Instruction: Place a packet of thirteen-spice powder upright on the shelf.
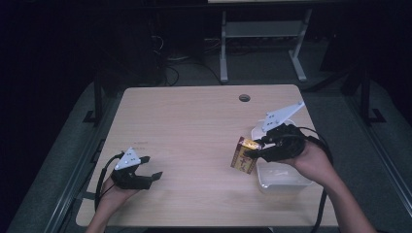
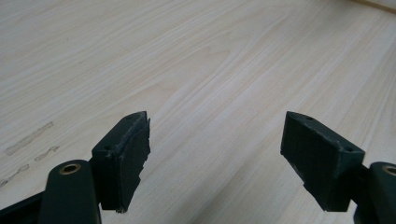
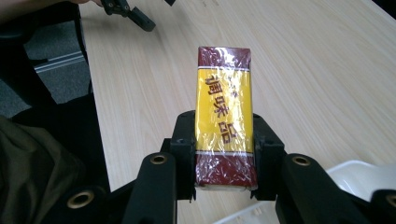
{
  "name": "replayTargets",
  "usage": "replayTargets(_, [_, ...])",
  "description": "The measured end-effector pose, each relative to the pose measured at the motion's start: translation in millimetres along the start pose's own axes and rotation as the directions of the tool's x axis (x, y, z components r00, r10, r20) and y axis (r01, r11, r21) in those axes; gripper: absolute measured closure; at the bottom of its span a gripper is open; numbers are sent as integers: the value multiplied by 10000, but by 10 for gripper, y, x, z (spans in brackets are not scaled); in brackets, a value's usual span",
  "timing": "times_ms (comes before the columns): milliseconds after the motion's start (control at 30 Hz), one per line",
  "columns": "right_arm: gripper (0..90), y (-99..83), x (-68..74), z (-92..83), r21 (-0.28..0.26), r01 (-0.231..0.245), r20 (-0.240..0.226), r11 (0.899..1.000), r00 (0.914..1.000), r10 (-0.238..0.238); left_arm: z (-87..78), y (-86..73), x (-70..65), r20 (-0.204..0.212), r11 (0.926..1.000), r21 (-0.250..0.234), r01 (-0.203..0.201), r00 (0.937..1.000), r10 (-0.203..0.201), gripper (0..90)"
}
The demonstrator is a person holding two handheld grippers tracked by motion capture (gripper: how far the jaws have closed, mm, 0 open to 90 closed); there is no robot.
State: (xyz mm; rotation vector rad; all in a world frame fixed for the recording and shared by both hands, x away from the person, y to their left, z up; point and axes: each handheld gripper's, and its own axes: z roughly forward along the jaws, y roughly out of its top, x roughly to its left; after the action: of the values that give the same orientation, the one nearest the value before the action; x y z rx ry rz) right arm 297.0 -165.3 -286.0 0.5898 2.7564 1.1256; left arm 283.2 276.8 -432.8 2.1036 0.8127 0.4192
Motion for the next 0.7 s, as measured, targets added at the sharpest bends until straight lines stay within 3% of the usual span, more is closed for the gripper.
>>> replayTargets(700, [677, -368, -121, -341, 389, -348, 613, 9986, 9976, 323, 25, -2, -3, 85, 10000, 73, 8, 10000, -9, 231])
